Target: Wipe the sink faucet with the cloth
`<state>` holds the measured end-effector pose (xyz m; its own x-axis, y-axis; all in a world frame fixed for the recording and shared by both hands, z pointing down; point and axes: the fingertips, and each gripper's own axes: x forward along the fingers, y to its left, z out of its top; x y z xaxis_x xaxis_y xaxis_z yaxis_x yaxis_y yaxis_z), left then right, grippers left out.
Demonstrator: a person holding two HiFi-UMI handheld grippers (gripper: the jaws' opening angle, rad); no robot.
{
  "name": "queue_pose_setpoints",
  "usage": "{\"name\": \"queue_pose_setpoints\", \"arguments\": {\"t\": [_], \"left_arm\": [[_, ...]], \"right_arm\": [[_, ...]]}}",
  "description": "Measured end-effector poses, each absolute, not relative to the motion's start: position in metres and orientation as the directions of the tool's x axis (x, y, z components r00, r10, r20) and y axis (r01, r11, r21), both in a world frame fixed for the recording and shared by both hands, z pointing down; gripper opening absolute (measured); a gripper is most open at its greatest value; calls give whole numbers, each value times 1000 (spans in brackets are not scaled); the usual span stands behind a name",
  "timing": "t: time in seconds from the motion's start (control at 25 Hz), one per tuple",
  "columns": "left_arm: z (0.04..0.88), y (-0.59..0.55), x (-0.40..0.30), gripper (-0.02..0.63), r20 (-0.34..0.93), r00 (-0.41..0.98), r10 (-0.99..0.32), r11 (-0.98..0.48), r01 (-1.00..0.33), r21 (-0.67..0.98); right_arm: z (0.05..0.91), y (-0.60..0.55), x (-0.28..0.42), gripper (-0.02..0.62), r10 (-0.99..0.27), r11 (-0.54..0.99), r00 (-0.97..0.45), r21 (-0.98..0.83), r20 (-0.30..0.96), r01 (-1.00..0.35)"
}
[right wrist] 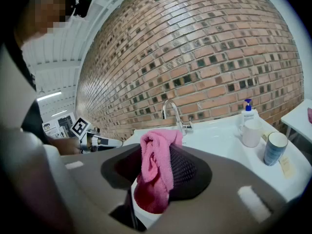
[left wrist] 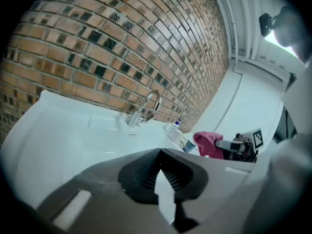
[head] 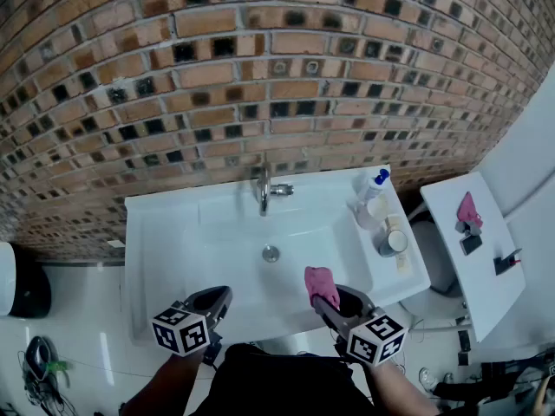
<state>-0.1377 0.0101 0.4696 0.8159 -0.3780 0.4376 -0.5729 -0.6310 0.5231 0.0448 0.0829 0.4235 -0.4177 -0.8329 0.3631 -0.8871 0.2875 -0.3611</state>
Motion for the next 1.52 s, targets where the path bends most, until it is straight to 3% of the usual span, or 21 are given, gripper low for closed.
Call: {"name": "queue_pose_setpoints", "arguments": {"t": [0.52, 0.8, 1.08, 1.52], "left_arm": [[476, -43, -163, 6, 436, 826, -359, -637, -558, 532], [481, -61, -141, 6, 438, 810, -390, -621, -583, 525], [489, -63, -125, 6, 482, 753, -448, -539, -657, 527], [517, -69, -94, 6, 610, 679, -409, -466, -730, 500]], "right_arm": [[422, 19, 52, 158, -896, 187, -326, -409, 302, -893], [435, -11, 69, 158, -891, 220, -364, -445, 270, -868], [440, -72, 108, 158, -881, 282, -435, -532, 186, -798], [542, -193, 156, 158, -862, 179, -480, -789, 163, -588]]}}
